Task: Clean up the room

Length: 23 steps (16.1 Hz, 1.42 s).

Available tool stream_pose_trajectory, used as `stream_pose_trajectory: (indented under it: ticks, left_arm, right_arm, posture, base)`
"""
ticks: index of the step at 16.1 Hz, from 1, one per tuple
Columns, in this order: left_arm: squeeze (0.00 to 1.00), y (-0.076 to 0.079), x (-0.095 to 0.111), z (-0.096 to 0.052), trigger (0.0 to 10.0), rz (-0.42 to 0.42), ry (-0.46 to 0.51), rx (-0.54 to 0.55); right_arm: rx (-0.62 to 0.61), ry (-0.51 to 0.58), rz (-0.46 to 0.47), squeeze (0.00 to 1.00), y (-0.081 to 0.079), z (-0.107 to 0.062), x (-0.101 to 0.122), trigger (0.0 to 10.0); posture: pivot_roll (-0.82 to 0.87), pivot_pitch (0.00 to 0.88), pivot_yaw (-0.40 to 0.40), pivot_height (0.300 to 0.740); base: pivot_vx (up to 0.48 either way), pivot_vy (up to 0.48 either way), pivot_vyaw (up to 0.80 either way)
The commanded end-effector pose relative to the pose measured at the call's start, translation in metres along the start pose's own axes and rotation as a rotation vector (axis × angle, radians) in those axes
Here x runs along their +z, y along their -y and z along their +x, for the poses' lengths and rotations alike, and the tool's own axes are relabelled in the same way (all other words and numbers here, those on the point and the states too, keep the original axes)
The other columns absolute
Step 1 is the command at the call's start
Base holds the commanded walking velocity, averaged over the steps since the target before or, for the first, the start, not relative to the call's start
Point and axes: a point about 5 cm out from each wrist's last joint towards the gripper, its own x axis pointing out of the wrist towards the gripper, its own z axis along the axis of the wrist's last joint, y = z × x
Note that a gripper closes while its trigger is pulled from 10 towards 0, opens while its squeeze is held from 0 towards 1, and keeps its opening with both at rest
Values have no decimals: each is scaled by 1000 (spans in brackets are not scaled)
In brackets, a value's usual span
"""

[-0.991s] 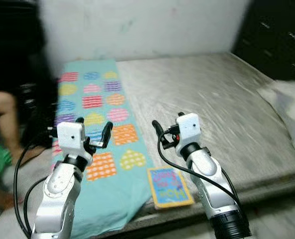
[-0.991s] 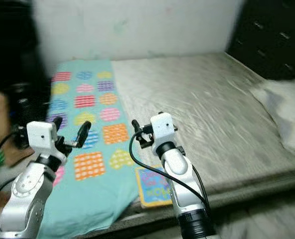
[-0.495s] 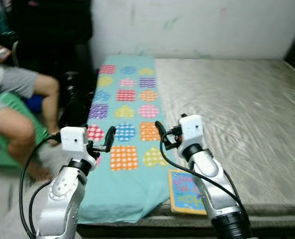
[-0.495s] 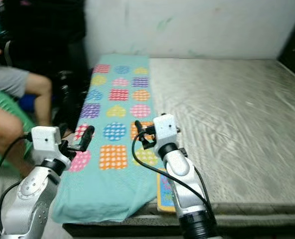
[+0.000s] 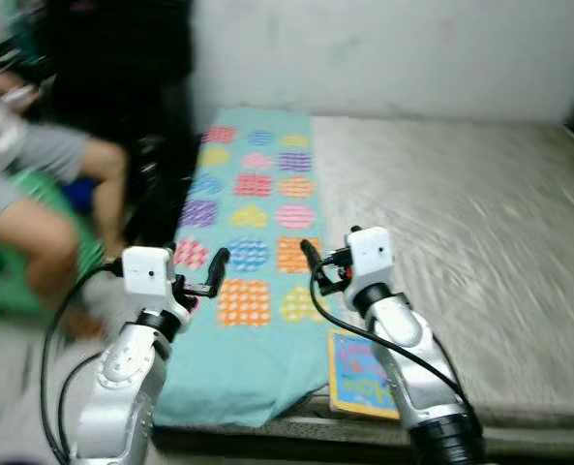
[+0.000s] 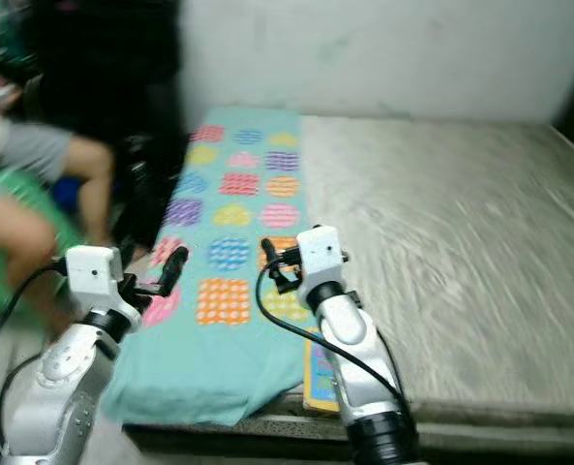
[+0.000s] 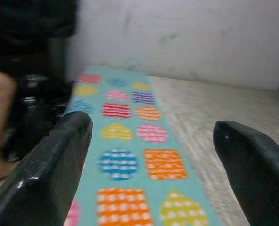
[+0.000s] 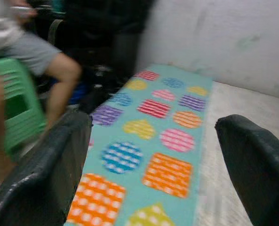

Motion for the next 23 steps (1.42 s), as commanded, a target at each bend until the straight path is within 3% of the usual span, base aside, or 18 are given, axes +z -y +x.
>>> stream_pose_trajectory:
  ticks: [1, 23]
  left_arm:
    - [0, -2, 3, 0, 10000, 10, 8, -2]
    - [0, 1, -1, 2, 10000, 5, -1, -10]
  right_arm:
    - [13, -1, 5, 0, -3, 2, 0, 10000]
    - [16, -5, -12, 0, 0, 5, 0, 10000]
  posture:
    - [-97, 0, -39, 740]
    - [-108, 0, -43, 740]
  base:
    - [0, 0, 481]
    - [0, -324, 0]
